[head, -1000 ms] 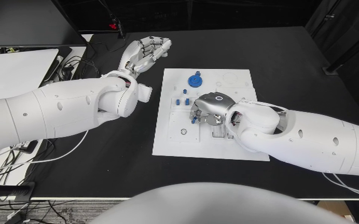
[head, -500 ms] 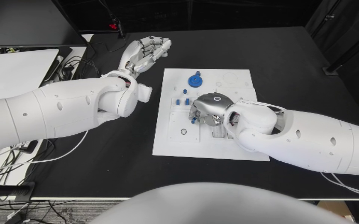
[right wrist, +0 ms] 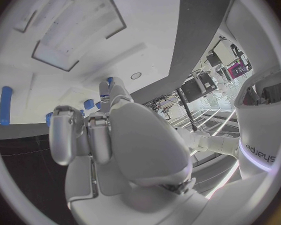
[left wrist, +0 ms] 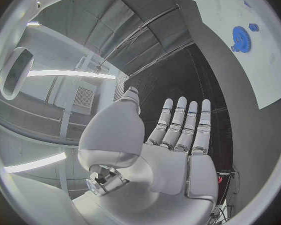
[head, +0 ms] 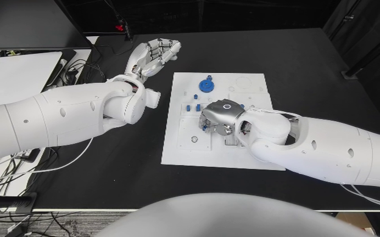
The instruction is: Assemble the parts on the task board
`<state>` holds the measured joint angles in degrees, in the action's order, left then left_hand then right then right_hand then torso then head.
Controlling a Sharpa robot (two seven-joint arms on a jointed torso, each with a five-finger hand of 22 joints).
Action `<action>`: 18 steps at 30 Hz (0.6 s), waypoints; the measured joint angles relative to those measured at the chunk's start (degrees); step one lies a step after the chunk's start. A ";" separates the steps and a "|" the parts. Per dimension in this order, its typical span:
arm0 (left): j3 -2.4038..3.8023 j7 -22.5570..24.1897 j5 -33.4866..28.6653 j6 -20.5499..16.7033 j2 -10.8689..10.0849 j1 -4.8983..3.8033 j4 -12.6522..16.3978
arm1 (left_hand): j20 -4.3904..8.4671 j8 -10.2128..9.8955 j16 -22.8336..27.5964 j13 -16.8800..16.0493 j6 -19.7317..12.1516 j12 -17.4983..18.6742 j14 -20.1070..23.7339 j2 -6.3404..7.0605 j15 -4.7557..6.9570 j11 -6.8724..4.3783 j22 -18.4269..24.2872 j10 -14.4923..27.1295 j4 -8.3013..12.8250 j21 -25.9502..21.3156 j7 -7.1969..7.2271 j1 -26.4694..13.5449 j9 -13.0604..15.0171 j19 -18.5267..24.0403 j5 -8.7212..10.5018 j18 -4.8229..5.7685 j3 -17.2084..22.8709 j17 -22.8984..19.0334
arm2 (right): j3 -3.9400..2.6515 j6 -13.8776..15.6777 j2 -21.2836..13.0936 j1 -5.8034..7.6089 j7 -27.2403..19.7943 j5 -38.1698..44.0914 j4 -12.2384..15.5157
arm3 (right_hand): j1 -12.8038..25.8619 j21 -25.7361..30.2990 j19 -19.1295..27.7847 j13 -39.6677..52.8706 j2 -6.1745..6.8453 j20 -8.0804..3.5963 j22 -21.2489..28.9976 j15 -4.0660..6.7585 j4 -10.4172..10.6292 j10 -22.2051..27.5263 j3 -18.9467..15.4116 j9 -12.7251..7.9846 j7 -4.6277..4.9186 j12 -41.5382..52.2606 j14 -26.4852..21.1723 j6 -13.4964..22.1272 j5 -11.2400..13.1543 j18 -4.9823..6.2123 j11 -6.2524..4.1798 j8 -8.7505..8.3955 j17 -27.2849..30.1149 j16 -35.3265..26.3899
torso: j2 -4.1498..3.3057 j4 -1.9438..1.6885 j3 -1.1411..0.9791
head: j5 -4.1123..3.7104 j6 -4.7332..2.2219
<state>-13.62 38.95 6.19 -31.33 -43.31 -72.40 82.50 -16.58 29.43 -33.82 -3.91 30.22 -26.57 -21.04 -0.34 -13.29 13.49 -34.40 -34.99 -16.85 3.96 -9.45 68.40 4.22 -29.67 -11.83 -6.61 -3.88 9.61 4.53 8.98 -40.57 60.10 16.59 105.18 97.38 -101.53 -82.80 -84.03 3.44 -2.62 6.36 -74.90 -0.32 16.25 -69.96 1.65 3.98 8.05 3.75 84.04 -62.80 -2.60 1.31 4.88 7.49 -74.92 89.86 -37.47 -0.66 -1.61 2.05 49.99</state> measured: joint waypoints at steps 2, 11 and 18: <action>0.00 0.00 0.00 0.00 0.01 0.00 -0.01 | 0.00 0.00 0.00 0.00 0.00 0.00 0.00 0.00 0.00 0.00 0.00 0.00 0.00 0.00 0.00 0.00 0.00 0.00 0.00 0.00 0.00 0.00 | 0.03 -0.23 0.02 -0.04 0.02 0.50 0.07 | 1.14 0.58 0.03 -0.05 1.13 0.21 0.00 -0.63 0.42 2.37 -0.01 -0.16 -0.09 -0.30 -0.01 1.77 -0.02 0.01 0.46 -1.07 0.00 0.00 | 0.00 0.00 0.00 | -0.02 0.00; 0.00 0.00 0.00 0.01 0.01 0.00 -0.03 | 0.00 -0.01 0.00 0.00 0.00 0.00 0.00 0.01 0.00 0.00 0.00 0.00 0.00 0.00 0.00 0.00 0.00 0.00 0.00 0.00 0.00 0.00 | 0.06 0.65 -0.13 -0.21 -0.30 1.75 0.21 | 8.32 3.68 0.39 0.05 5.05 1.46 0.00 -1.43 0.34 6.91 -3.31 -0.38 -0.86 -0.31 -0.01 8.60 -0.02 0.92 1.56 -3.89 -0.03 -0.85 | 0.00 0.00 0.02 | -0.08 0.01; 0.00 0.00 0.00 0.04 0.03 0.00 -0.03 | 0.00 -0.01 -0.27 0.00 0.00 0.00 0.00 -0.21 0.00 0.00 0.09 0.00 0.16 0.00 0.00 -0.21 -0.06 0.00 0.00 0.00 -0.16 -0.08 | 0.06 7.36 -1.32 -0.54 -1.60 1.95 0.72 | 11.24 4.61 0.60 0.15 6.55 1.67 0.00 -1.43 0.40 7.65 -3.36 -0.32 -0.35 -0.31 -0.01 10.39 -0.02 0.92 1.44 -3.89 -0.02 -1.87 | 0.01 0.00 0.02 | -0.10 0.01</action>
<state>-13.62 38.95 6.19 -31.29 -43.27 -72.40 82.47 -16.58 29.42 -34.09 -3.91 30.22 -26.57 -21.04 -0.55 -13.29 13.49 -34.32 -34.99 -16.69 3.96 -9.45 68.19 4.16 -29.67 -11.83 -6.61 -4.03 9.53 4.59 16.34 -41.89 59.56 14.99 107.14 98.10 -90.29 -78.19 -83.43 3.59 3.93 8.03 -74.90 -1.75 16.65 -62.30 -1.71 3.66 7.70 3.44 84.04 -52.41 -2.62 2.23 6.33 3.60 -74.94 87.99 -37.46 -0.66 -1.59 1.96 49.99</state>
